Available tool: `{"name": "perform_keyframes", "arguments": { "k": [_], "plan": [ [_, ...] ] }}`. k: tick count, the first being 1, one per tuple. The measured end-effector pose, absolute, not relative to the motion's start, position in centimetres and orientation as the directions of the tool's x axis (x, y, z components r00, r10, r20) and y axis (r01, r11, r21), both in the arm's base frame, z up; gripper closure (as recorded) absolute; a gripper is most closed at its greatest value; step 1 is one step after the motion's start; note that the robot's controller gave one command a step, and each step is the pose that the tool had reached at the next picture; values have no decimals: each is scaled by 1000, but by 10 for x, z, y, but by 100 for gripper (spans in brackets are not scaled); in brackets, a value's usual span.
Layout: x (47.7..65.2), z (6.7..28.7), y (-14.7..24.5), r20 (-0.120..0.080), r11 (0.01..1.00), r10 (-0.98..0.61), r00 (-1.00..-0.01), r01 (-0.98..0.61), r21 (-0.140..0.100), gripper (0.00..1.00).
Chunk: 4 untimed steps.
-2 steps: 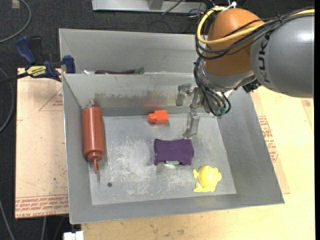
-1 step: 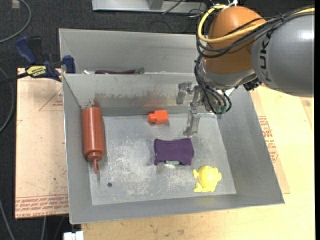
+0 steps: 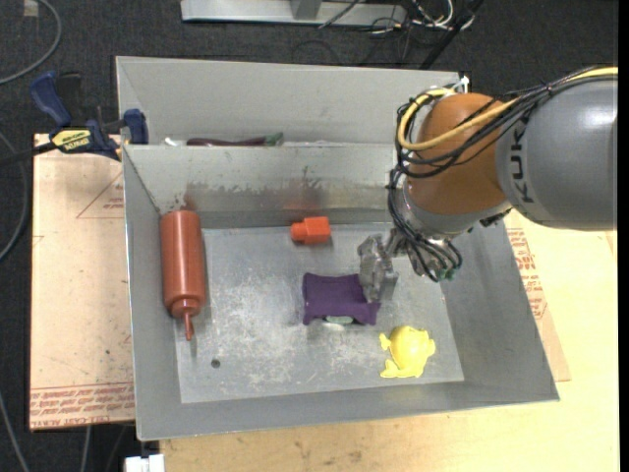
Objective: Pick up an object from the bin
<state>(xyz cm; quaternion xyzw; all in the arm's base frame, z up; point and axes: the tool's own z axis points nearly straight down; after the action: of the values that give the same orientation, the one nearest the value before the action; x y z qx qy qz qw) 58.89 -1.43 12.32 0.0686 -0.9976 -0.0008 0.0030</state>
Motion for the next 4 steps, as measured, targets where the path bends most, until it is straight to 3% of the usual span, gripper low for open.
{"name": "perform_keyframes", "arguments": {
  "k": [1, 2, 3, 4],
  "plan": [
    [589, 124, -14, 4, 991, -137, -991, -137, 3, 0],
    [589, 124, -14, 4, 991, -137, -991, -137, 3, 0],
    [568, 70, 10, 3, 966, -258, -966, -258, 5, 100],
    [568, 70, 10, 3, 966, -258, -966, -258, 5, 100]
  ]
}}
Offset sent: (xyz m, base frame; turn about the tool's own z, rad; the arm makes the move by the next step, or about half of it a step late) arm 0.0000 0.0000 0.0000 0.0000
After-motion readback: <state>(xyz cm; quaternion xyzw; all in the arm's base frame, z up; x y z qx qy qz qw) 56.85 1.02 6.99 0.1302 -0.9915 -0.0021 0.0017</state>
